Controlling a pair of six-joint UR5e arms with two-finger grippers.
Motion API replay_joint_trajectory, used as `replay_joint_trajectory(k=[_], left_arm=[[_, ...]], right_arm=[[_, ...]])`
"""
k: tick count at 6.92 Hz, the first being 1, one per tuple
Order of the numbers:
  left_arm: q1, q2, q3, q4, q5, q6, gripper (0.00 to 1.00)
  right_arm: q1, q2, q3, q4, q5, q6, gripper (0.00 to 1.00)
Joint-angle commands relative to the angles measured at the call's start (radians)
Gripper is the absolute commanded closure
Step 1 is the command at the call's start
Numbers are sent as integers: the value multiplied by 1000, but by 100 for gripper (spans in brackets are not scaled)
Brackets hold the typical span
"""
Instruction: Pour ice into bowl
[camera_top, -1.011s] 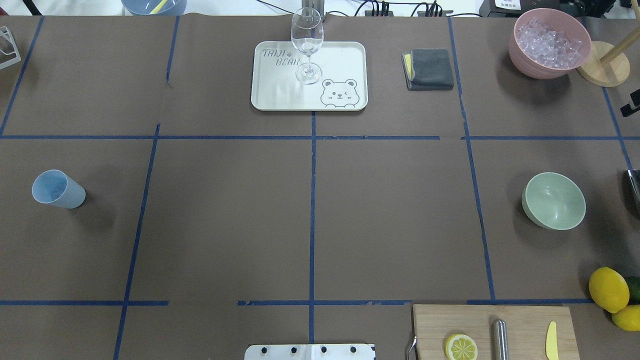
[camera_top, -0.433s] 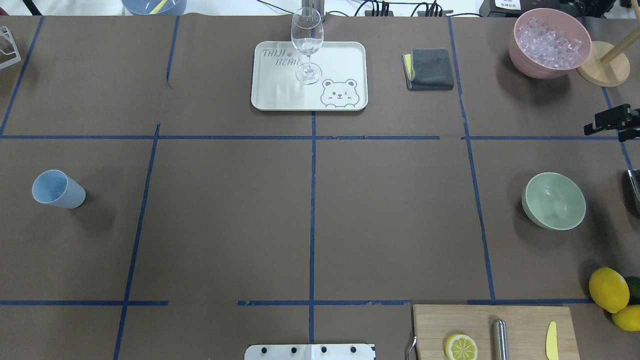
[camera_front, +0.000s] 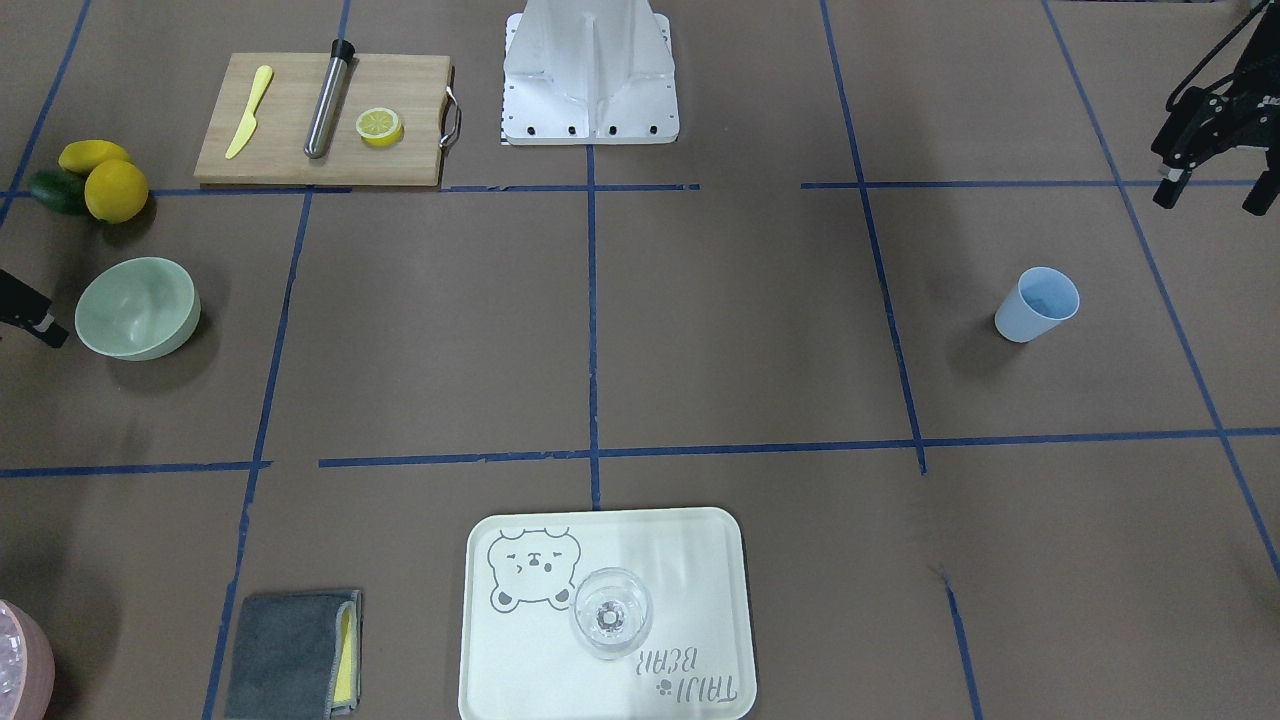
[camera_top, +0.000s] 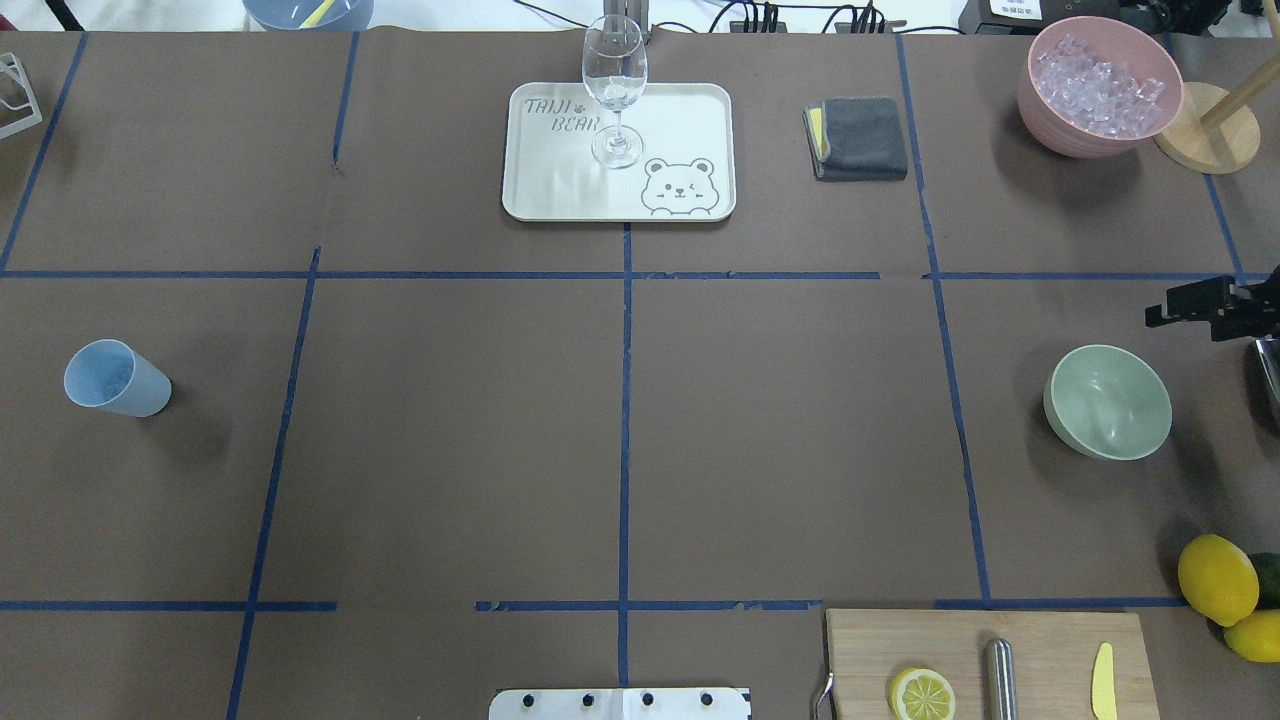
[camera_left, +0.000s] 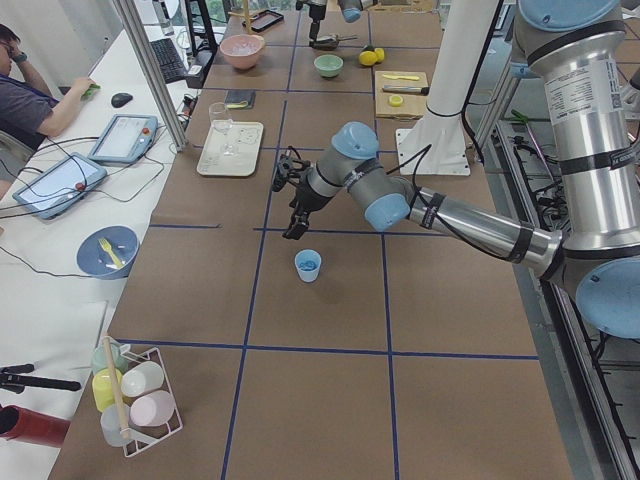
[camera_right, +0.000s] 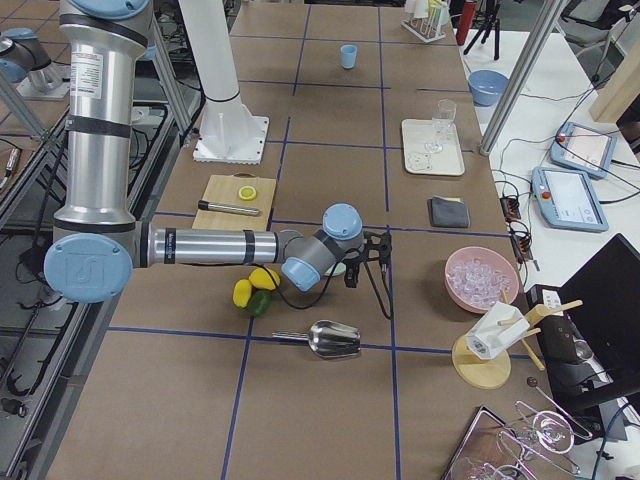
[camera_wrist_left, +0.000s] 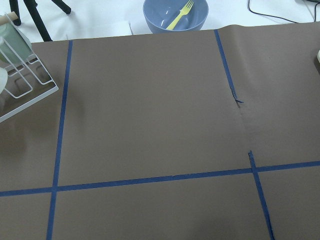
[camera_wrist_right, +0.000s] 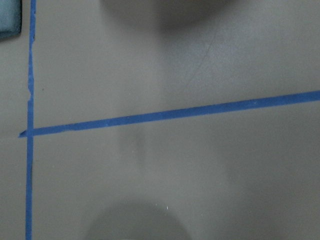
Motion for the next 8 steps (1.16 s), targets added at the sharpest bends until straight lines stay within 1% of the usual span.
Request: replay_joint_trajectory(k=[1,2,3,4,5,6,7,8], left_arm=[[88,67,0,-108,103,-75,0],[90,75,2,-133,103,-75,0],[102,79,2,-150,129,-73,0],[138,81,2,-153,201,-72,0],[152,84,2,-159,214,-72,0],[160,84,2,-162,214,-73,0],[191,88,3,-186,256,-75,0],[221,114,3,-212,302,-82,0]], right_arm=[[-82,-62,45,12,-33,6,0],[-135,-69,43,12,-91,8,0],[-186,-72,37,8,-167,8,0],[-197,-72,25,6,-177,8,0],[-195,-75,24,7,-173,9,34],[-195,-80,23,7,-168,9,99],[-195,-80,23,9,-165,8,100],[-195,-80,27,12,-159,8,100]])
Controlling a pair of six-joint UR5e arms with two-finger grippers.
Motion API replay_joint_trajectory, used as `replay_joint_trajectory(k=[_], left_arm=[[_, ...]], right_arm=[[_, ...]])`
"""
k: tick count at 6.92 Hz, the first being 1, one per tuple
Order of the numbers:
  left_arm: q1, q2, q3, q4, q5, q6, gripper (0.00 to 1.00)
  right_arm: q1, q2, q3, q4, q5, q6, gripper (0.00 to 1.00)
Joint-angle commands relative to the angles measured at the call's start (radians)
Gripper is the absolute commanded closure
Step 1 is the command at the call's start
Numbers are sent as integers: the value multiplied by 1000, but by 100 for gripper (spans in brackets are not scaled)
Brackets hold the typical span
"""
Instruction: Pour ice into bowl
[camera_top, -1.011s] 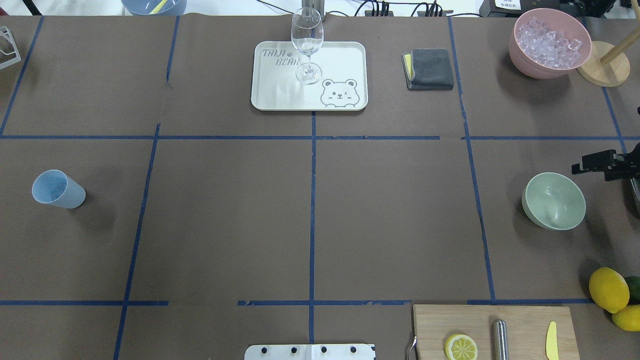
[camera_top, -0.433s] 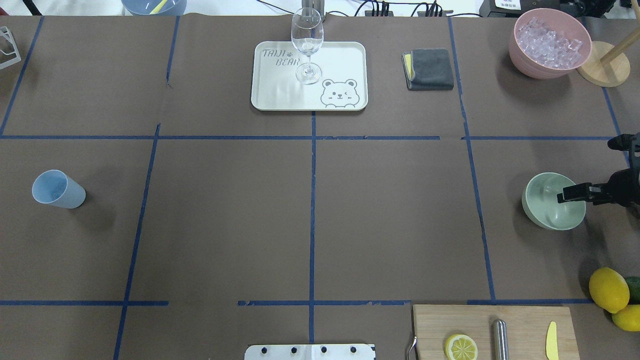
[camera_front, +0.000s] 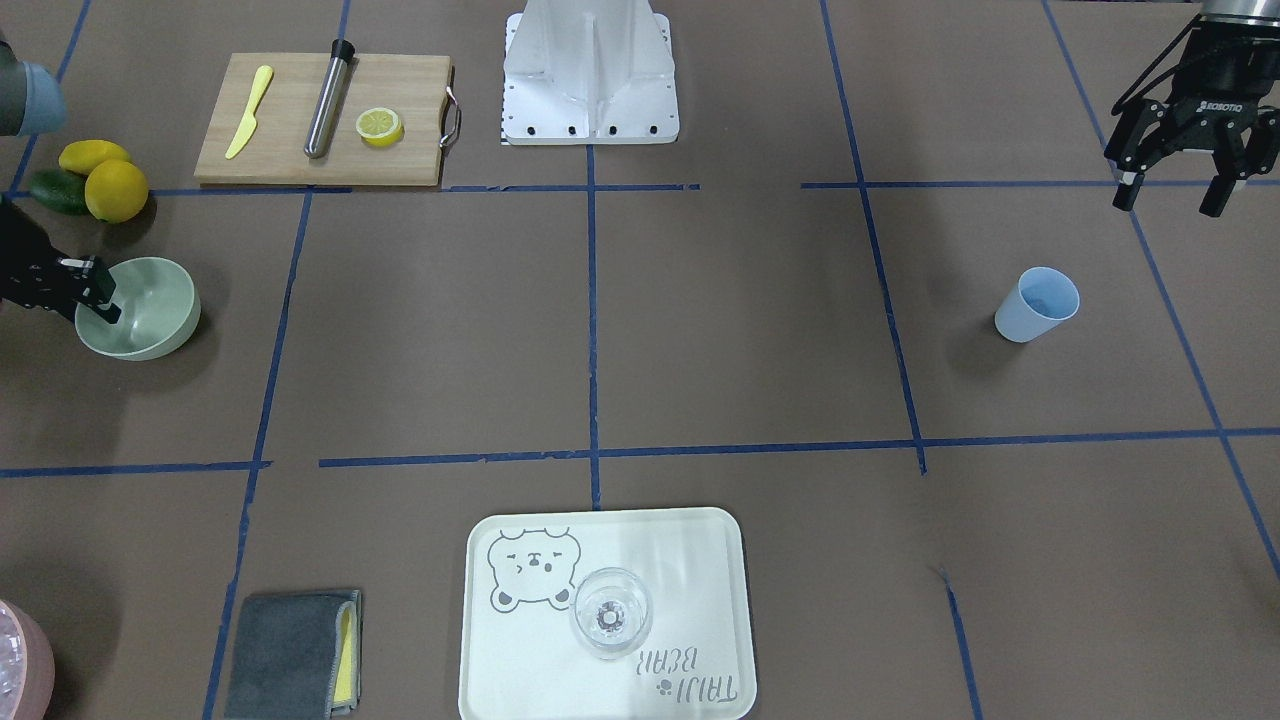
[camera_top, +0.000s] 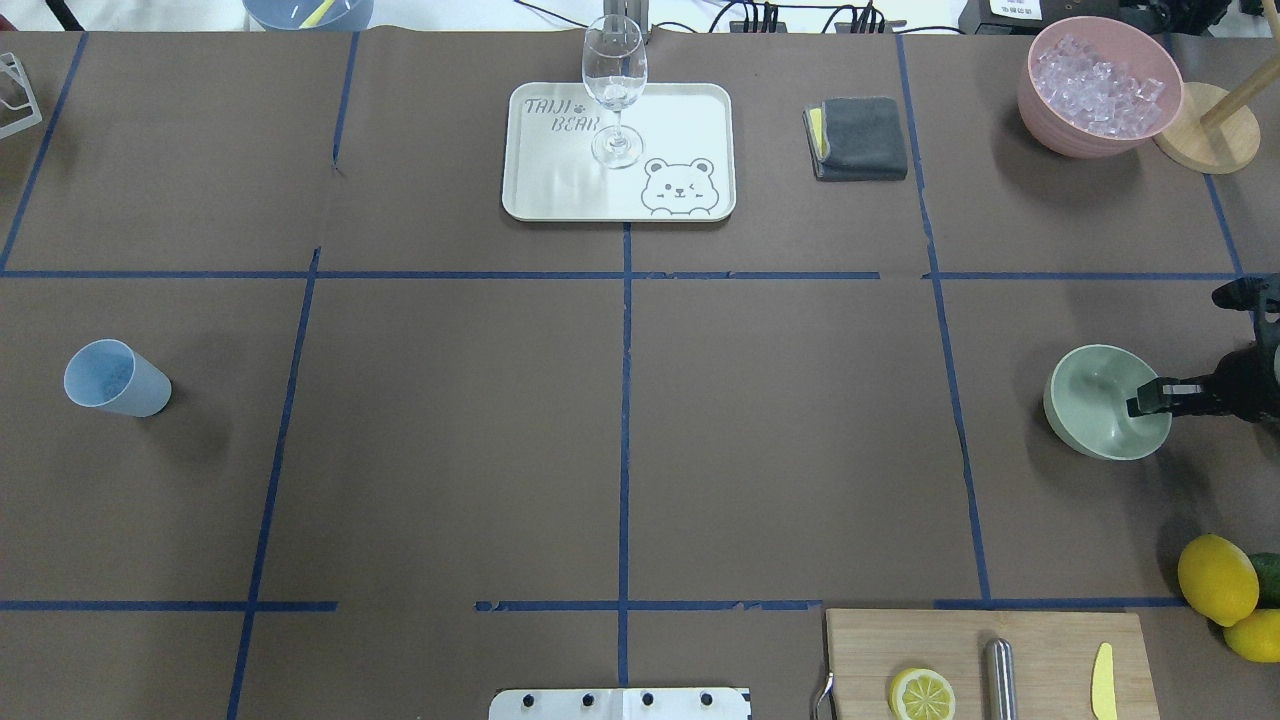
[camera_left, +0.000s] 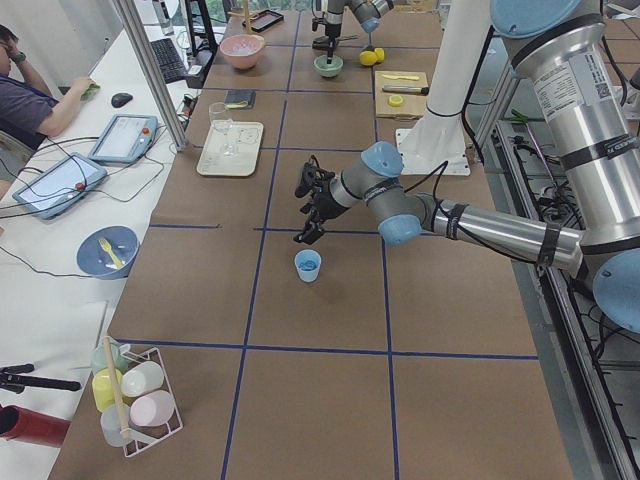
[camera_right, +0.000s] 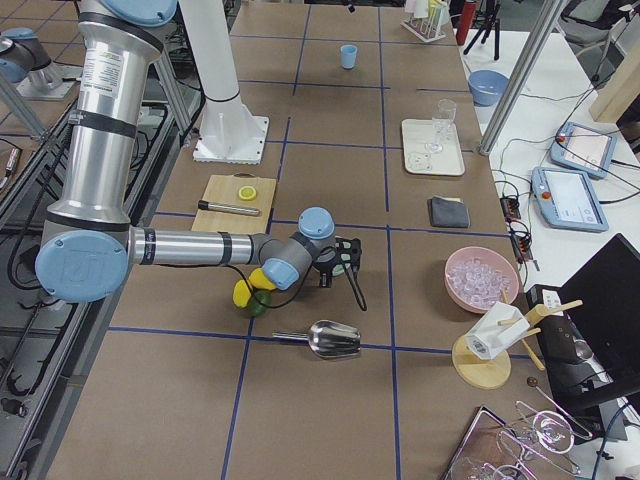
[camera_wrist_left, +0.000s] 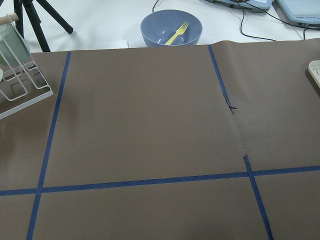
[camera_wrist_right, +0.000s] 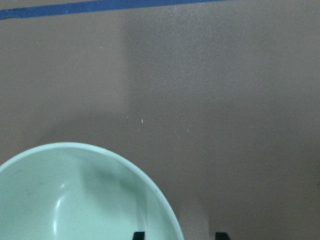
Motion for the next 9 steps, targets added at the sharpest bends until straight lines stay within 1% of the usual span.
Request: replay_joint_trajectory(k=[1,2,3,4,5,6,7,8,9], left_arm=[[96,22,-1,-56,92,-92,0],[232,25,1,-58,242,-200,0],[311,49,1,-69,321,-251,0],[386,84,1,-120,406,-311,0],[546,117,13,-116,580,-432,0],[654,117,64,-116,704,-520,0],[748,115,142,-119,826,-605,0],[807,114,189,-122,896,-663,0],[842,112,217,-122,941,-693,0]], right_arm=[[1,-1,13,4,18,1,100],[5,-1,37,5,75,1,100],[51,1,57,0,112,1,100],[91,13,70,-6,176,1,100],[120,42,83,-14,222,9,100],[121,117,112,-90,238,69,100],[119,204,128,-177,241,134,100],[69,282,137,-239,238,188,100],[5,367,136,-290,224,261,100]])
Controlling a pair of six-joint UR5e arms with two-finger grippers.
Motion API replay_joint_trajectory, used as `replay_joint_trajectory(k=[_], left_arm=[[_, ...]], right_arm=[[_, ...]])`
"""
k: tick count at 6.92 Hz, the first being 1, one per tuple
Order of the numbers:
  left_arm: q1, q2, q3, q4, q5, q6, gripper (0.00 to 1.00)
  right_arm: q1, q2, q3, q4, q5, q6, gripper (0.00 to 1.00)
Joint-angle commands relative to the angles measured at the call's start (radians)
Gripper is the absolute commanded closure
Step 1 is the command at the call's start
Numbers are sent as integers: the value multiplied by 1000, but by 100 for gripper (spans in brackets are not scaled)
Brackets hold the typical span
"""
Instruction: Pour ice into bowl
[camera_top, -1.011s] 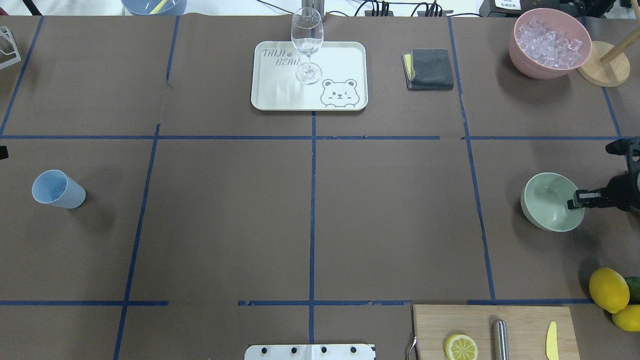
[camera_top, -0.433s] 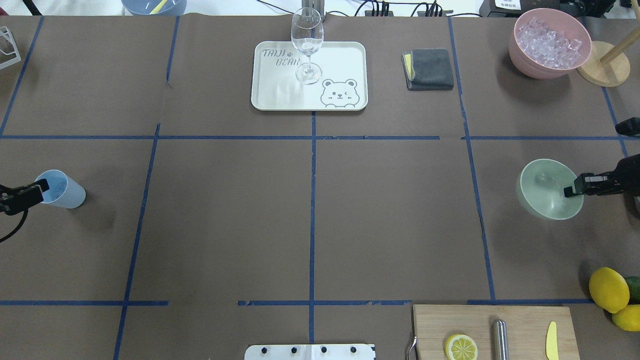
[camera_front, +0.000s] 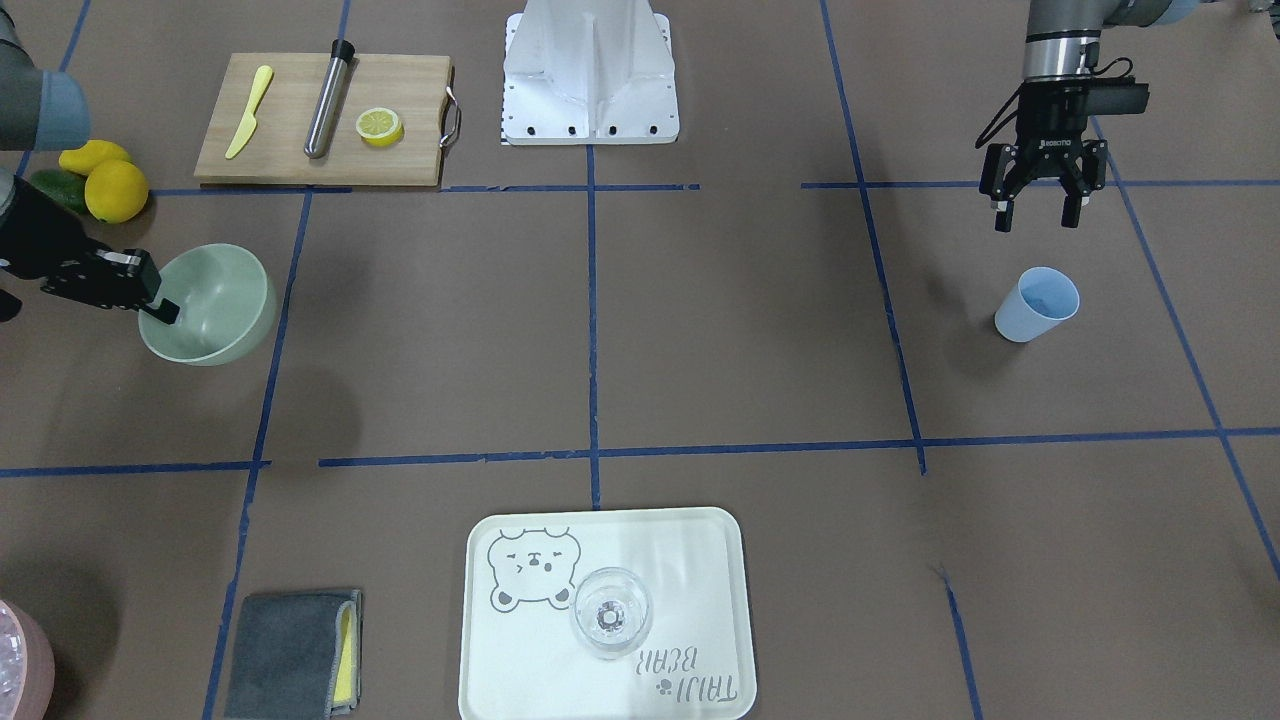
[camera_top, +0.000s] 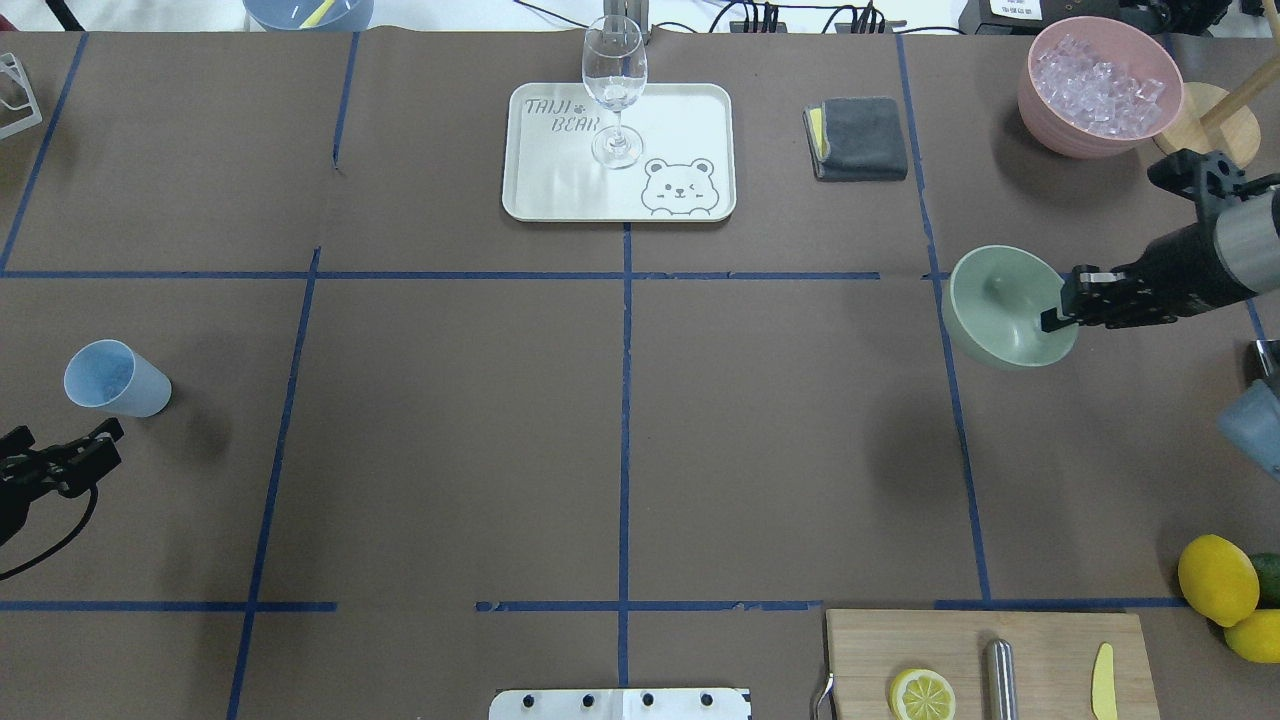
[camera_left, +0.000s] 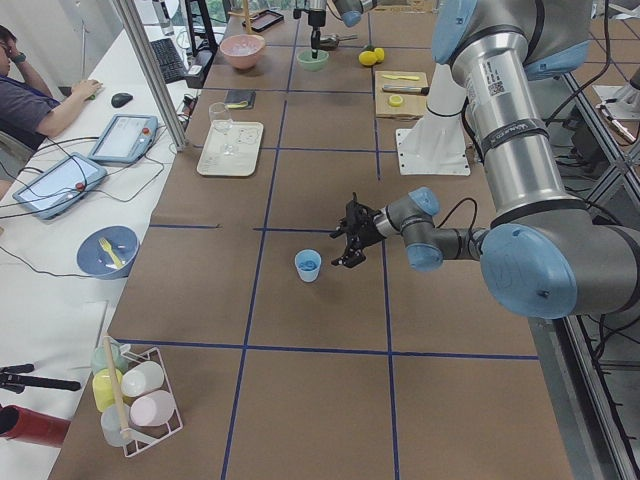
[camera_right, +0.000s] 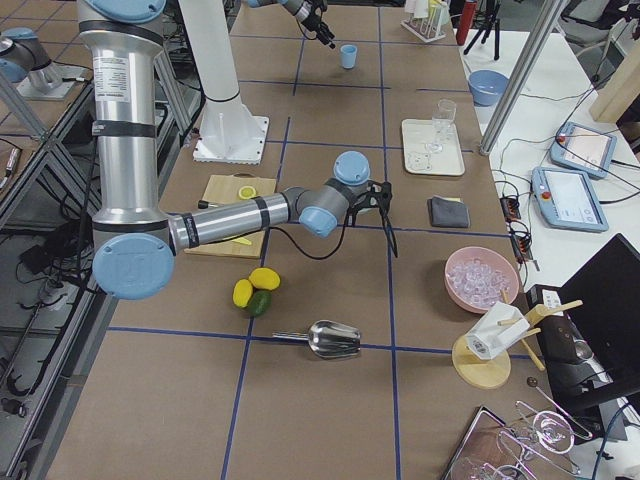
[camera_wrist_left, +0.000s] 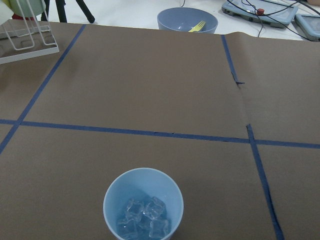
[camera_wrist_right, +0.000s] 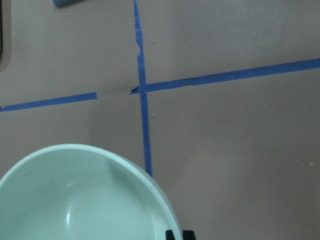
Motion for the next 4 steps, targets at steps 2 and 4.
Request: replay_joint_trajectory(k=[2,4], left_arm=[[95,-53,146,-3,182,-88,0],[93,-122,189,-1,225,-83,0]], right_arm=[[-203,306,5,-220,-80,231,100],[-321,466,1,-378,-192,293,100]])
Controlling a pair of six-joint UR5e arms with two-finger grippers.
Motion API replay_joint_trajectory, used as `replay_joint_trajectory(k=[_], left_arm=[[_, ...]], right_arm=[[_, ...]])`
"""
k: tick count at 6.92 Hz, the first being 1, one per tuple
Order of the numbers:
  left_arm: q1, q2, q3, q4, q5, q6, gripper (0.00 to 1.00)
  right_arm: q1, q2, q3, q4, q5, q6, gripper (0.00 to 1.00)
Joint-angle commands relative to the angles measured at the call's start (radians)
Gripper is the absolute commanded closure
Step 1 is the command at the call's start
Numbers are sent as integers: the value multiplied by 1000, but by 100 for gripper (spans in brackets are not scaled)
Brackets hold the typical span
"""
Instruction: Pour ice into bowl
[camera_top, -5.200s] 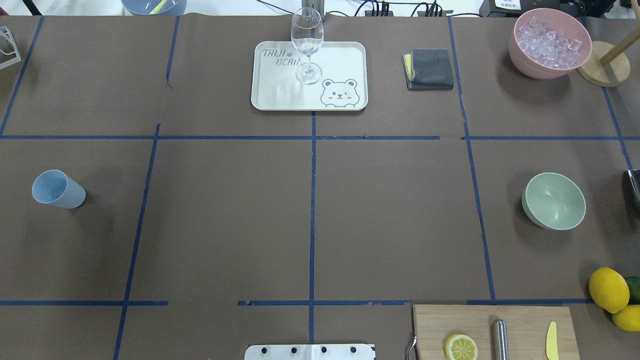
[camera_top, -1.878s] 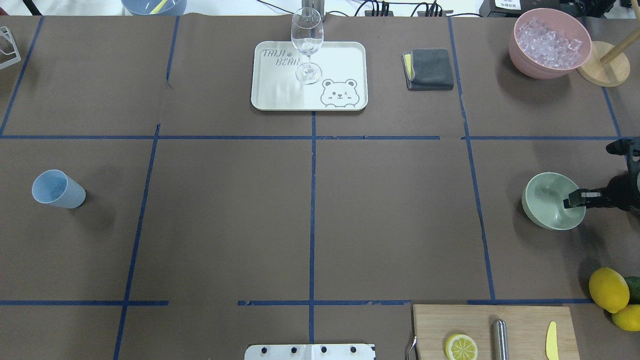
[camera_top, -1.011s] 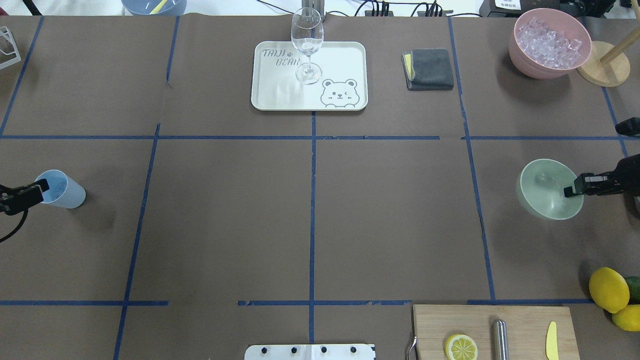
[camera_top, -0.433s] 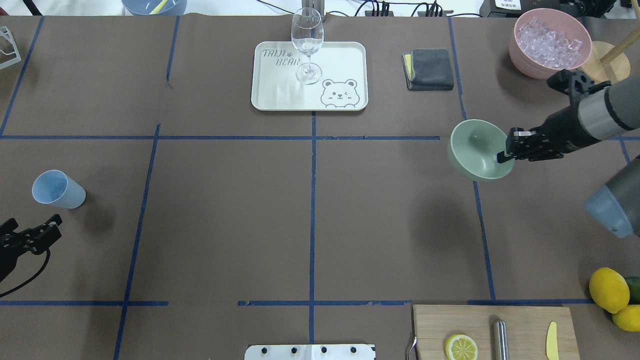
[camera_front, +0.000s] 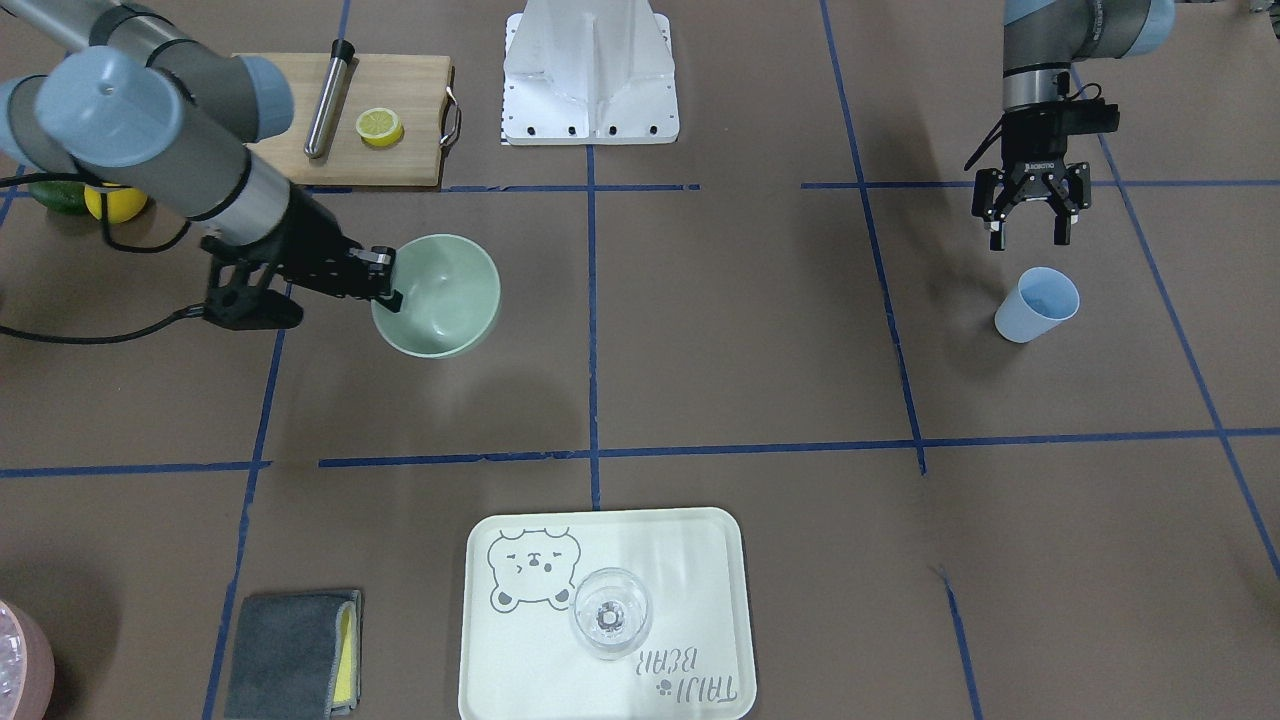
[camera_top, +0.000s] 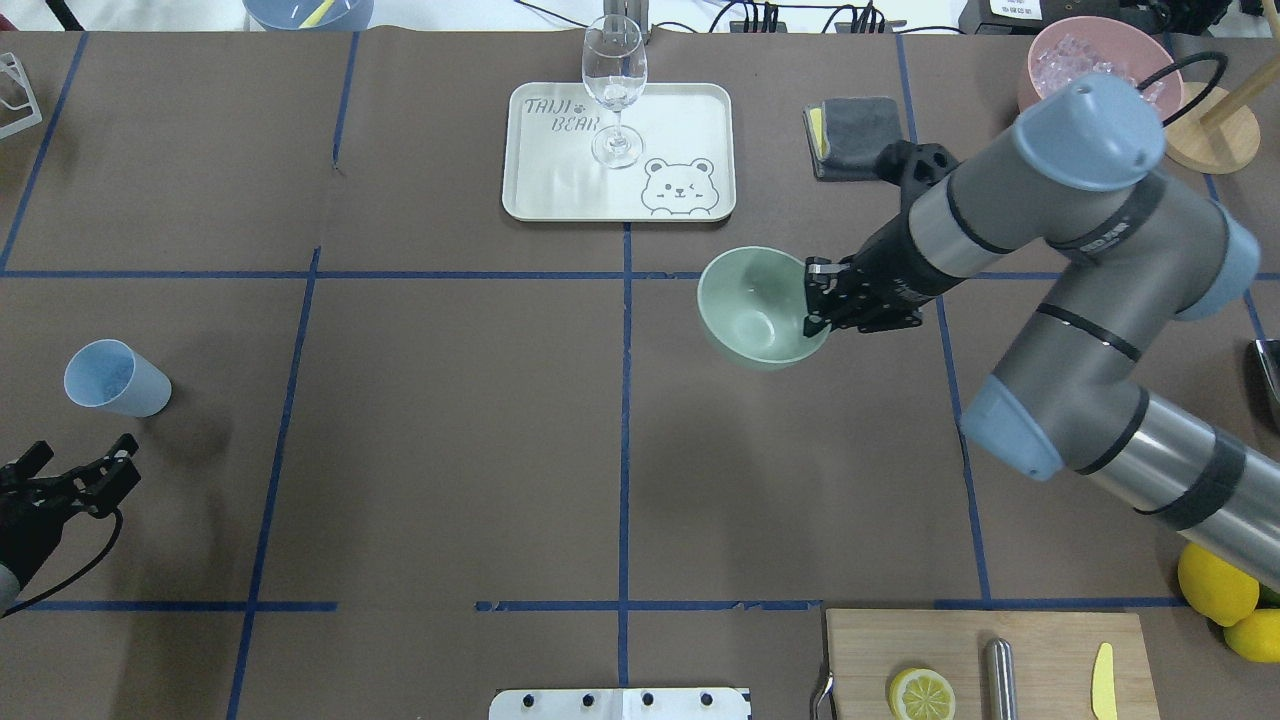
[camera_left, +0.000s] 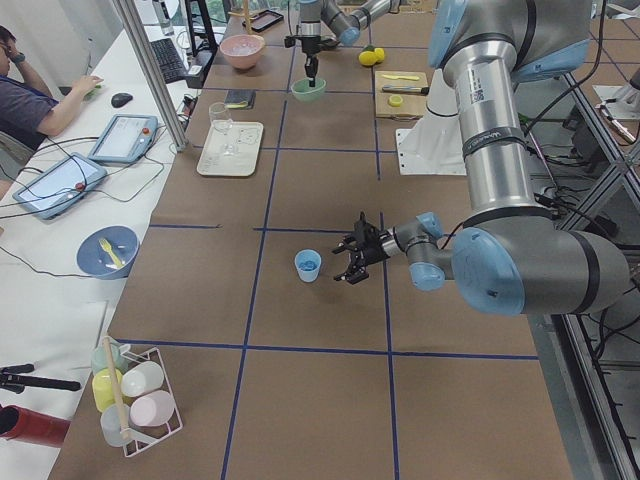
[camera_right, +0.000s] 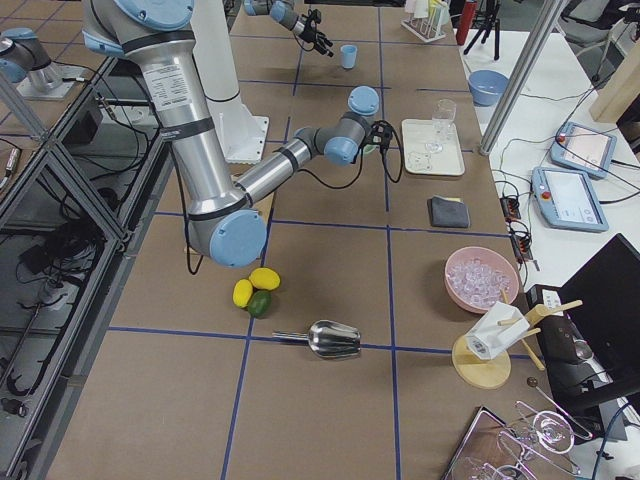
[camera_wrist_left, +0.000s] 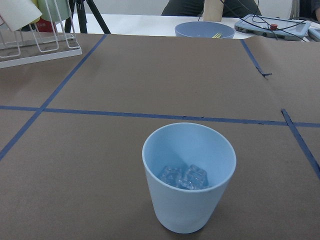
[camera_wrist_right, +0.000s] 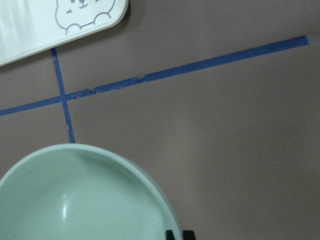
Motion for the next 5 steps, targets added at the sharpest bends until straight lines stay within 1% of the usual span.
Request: replay_joint_trajectory(k=[1,2,3,4,5], left_arm=[[1,-76,65,1,43,5,1],[1,-101,100,1,45,9,1],[0,-112,113,0,57,38,1],[-9,-112,114,-2,78,64,1],[-20,-109,117,-3,79,65,1]], right_arm=[[-118,146,-11,-120,-98,63,100],[-150,174,-16,-139,-122,66,100],[-188,205,-30,-152,-158,90,100],[-217,275,-98,-153,-195,119,100],[-230,346,-181,-151,-214,123,100]])
